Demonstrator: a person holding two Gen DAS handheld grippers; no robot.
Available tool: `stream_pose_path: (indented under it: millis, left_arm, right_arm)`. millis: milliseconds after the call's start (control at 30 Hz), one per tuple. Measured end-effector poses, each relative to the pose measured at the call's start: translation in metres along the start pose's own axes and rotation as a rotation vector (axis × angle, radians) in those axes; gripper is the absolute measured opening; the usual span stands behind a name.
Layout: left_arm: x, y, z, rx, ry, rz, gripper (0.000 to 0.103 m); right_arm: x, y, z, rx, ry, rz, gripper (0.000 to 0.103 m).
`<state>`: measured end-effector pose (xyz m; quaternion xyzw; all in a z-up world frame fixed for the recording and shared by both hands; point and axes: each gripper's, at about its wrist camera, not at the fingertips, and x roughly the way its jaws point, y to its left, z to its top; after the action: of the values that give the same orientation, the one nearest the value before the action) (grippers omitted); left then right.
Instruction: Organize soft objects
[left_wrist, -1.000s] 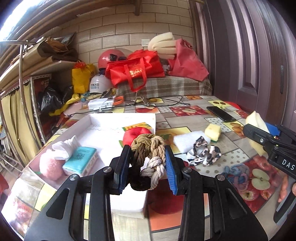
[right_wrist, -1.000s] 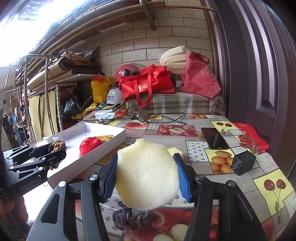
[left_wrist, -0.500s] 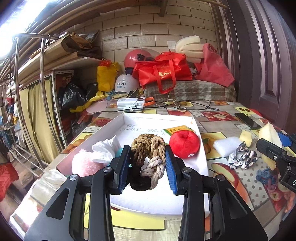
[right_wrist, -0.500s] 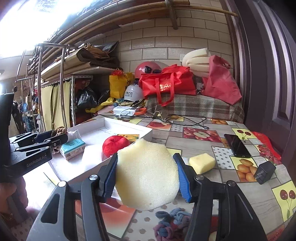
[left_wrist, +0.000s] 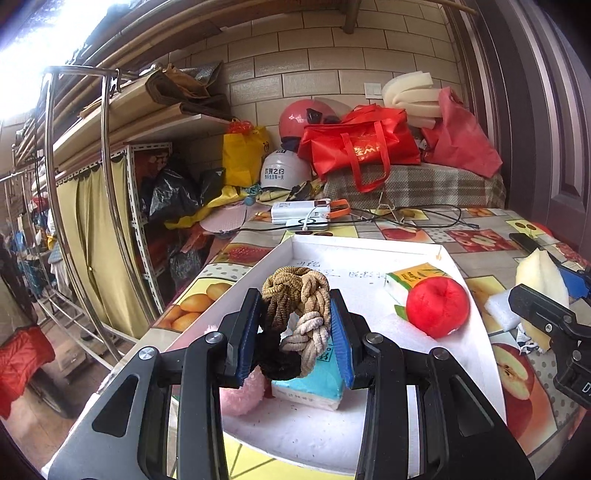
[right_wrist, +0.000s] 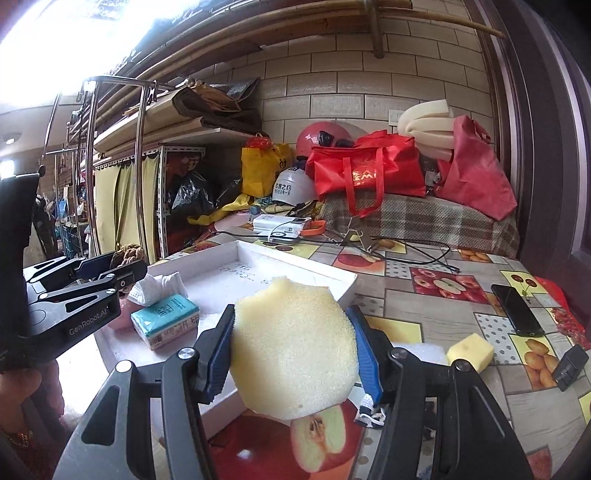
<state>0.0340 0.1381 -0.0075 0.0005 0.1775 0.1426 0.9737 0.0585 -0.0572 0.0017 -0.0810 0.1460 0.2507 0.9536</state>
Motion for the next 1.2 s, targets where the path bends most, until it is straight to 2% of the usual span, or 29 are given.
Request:
stream_pose_path:
  millis: [167, 333, 433, 533, 600, 633, 667, 700, 733, 767, 900, 967, 1100, 1200]
  left_arm:
    - [0.026, 0.013, 0.007, -0.034, 0.044, 0.022, 0.036]
    - [0.053, 0.02, 0.01, -0.063, 0.143, -0.033, 0.036]
    - [0.06, 0.022, 0.01, -0.075, 0.176, -0.048, 0.036]
    - [0.066, 0.023, 0.01, -0.084, 0.213, -0.053, 0.036]
    - [0.069, 0.025, 0.01, -0.091, 0.227, -0.051, 0.038]
    - [0.068, 0.026, 0.009, -0.095, 0.226, -0.037, 0.042]
    - [0.067, 0.027, 0.01, -0.1, 0.222, -0.016, 0.055]
    - [0.066, 0.028, 0.009, -0.104, 0.215, -0.005, 0.064]
    - [0.064, 0.028, 0.009, -0.106, 0.206, 0.002, 0.089]
    - [0.062, 0.029, 0.009, -0.103, 0.197, 0.009, 0.102]
    - [0.059, 0.028, 0.009, -0.097, 0.177, 0.031, 0.103]
    - [0.054, 0.029, 0.01, -0.098, 0.15, 0.029, 0.103]
    - [0.034, 0.026, 0.008, -0.11, 0.08, 0.064, 0.103]
    - [0.027, 0.02, 0.006, -0.139, 0.073, 0.059, 0.103]
  right_arm:
    - [0.021, 0.019, 0.008, -0.052, -0.009, 0.007, 0.058]
    - [0.043, 0.029, 0.016, -0.069, 0.005, 0.016, 0.058]
    - [0.058, 0.029, 0.02, -0.052, 0.036, 0.018, 0.058]
    - [0.068, 0.03, 0.021, -0.047, 0.063, 0.017, 0.06]
    - [0.072, 0.033, 0.021, -0.058, 0.083, 0.02, 0.066]
    - [0.072, 0.034, 0.02, -0.063, 0.088, 0.017, 0.077]
    - [0.072, 0.034, 0.02, -0.065, 0.087, 0.015, 0.09]
    - [0.071, 0.035, 0.019, -0.066, 0.087, 0.015, 0.094]
    - [0.072, 0.035, 0.019, -0.068, 0.088, 0.014, 0.103]
    - [0.072, 0.035, 0.02, -0.069, 0.088, 0.012, 0.103]
    - [0.071, 0.034, 0.02, -0.065, 0.078, 0.007, 0.103]
    - [0.065, 0.031, 0.02, -0.053, 0.044, 0.0, 0.103]
    - [0.029, 0.019, 0.02, 0.003, -0.088, -0.063, 0.103]
    - [-0.022, 0.02, 0.033, 0.047, -0.201, 0.005, 0.103]
